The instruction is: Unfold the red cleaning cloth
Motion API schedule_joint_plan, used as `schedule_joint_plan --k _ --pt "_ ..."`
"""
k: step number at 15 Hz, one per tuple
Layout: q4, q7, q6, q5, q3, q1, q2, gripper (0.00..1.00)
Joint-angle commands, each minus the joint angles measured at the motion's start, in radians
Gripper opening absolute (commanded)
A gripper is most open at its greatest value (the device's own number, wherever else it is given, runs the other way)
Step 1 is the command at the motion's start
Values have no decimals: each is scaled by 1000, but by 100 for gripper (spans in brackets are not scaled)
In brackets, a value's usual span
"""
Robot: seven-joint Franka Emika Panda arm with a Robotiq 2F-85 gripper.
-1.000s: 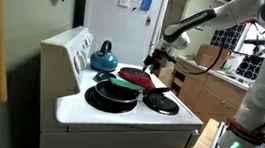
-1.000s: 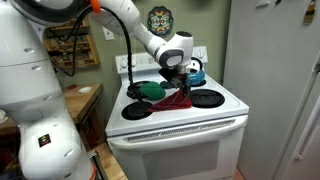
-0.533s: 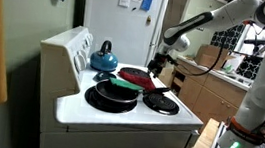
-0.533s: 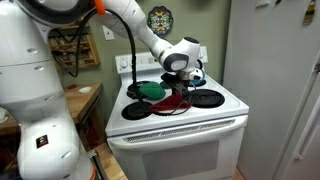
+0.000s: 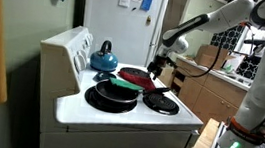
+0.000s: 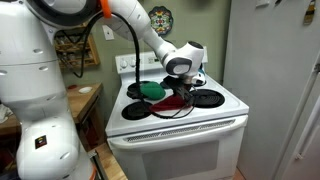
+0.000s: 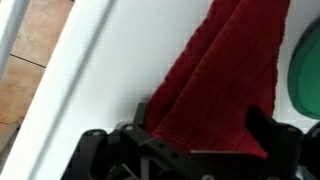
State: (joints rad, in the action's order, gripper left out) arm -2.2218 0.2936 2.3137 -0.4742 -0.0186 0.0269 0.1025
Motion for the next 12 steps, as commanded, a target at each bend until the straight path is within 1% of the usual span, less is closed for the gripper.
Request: schedule_joint_plan --k 1,2,3,4,5,6,8,9,11,12 --pt "21 45 6 -69 -4 13 27 100" --pt "27 49 3 -72 -4 15 30 96" --pt "31 50 -1 -70 -3 17 33 79" --pt "35 49 -3 -66 -2 18 36 73" --pt "38 51 -3 -65 -2 20 40 78" --pt "41 54 -5 -60 -2 21 44 91" --pt "48 59 -9 -65 -4 24 52 96" --pt "51 57 -9 -61 -4 25 55 100" --pt "54 50 -6 -52 -2 28 59 100" --pt "56 54 -3 -58 -3 30 62 97"
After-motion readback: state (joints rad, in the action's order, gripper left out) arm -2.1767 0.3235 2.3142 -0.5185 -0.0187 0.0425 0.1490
